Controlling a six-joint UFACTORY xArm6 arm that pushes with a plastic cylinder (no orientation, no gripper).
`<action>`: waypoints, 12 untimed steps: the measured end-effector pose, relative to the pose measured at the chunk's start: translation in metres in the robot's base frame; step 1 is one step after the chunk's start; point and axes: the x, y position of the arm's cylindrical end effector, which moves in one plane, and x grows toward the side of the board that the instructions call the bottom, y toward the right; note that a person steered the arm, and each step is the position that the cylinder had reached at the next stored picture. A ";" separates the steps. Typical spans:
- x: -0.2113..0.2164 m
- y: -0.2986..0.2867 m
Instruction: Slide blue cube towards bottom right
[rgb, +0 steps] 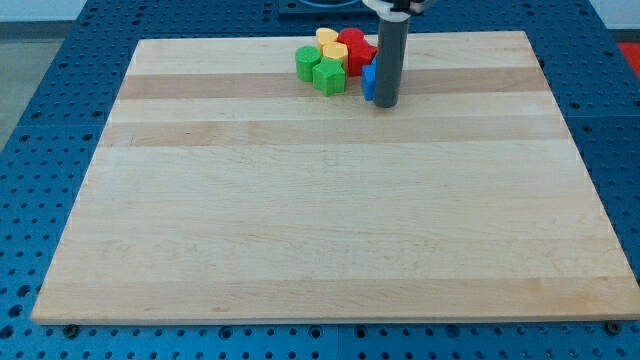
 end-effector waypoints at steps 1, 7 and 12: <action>0.001 0.001; -0.139 0.035; -0.140 -0.115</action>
